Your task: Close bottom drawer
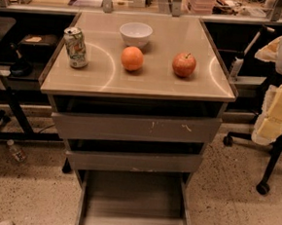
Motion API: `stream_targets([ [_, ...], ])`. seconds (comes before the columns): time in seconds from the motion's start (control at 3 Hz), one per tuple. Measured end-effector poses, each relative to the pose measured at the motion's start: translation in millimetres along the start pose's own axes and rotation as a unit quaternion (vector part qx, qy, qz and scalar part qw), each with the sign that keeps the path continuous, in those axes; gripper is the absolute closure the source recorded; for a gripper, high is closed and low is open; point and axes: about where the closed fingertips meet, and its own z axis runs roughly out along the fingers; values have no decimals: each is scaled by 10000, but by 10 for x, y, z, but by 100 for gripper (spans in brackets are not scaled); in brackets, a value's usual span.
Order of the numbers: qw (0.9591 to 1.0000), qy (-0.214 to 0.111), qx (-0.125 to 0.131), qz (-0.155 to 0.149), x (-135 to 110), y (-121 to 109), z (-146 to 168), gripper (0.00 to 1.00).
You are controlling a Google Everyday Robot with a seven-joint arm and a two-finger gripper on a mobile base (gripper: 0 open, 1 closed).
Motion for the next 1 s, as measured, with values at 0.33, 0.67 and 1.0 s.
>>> stream_targets([
  [0.33,10000,0,0,0,0,0,0,0],
  [0.67,10000,0,0,0,0,0,0,19],
  [1.0,10000,0,0,0,0,0,0,41],
])
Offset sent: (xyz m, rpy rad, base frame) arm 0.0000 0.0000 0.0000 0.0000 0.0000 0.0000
